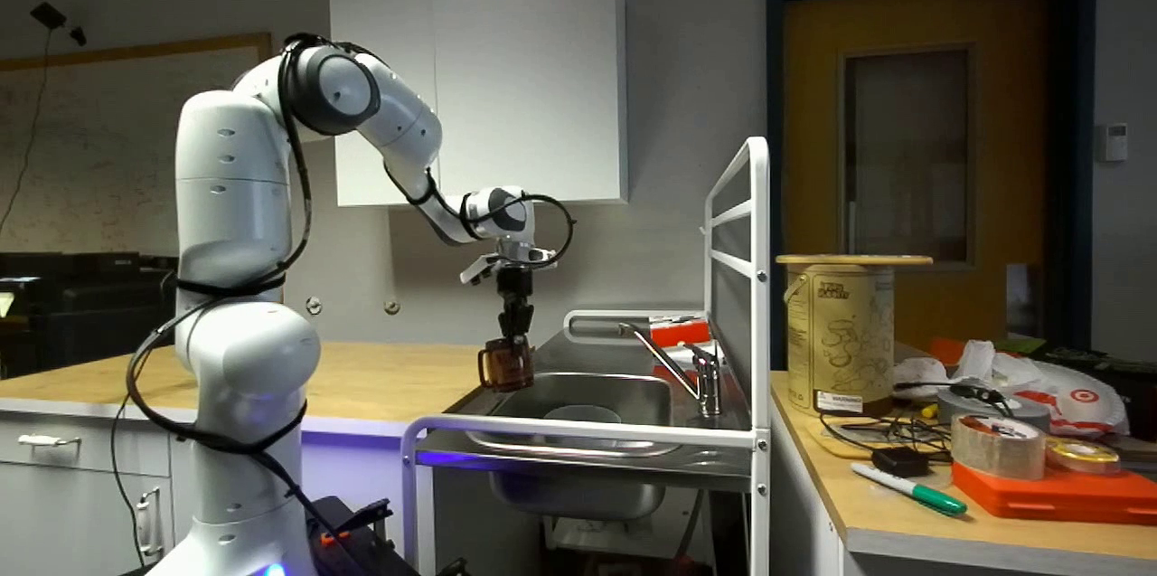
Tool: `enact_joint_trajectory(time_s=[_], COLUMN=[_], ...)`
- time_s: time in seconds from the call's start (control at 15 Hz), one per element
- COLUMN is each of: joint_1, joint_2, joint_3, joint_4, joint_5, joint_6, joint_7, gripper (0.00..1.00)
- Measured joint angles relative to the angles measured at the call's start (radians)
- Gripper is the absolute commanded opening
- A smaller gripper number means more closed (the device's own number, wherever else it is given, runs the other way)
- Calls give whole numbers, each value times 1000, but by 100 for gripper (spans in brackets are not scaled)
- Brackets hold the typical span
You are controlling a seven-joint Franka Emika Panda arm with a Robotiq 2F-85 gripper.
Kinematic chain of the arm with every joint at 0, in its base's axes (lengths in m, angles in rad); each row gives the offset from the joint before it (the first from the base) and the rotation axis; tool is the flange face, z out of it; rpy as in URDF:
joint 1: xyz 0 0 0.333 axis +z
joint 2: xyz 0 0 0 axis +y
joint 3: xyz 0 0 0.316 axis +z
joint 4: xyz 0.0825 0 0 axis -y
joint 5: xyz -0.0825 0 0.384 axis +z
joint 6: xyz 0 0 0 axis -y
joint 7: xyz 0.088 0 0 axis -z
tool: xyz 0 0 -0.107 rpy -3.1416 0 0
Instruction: Put the cup in the sink
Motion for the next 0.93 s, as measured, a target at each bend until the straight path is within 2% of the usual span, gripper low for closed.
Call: enact_joint_trajectory(time_s=[0.47,0.93], joint_1=[-21,-55], joint_2=[107,181], joint_3=[-94,-179], joint_4=[97,111], joint_5=[0,0], joint_6=[0,8], joint_7=[73,119], gripper=[9,10])
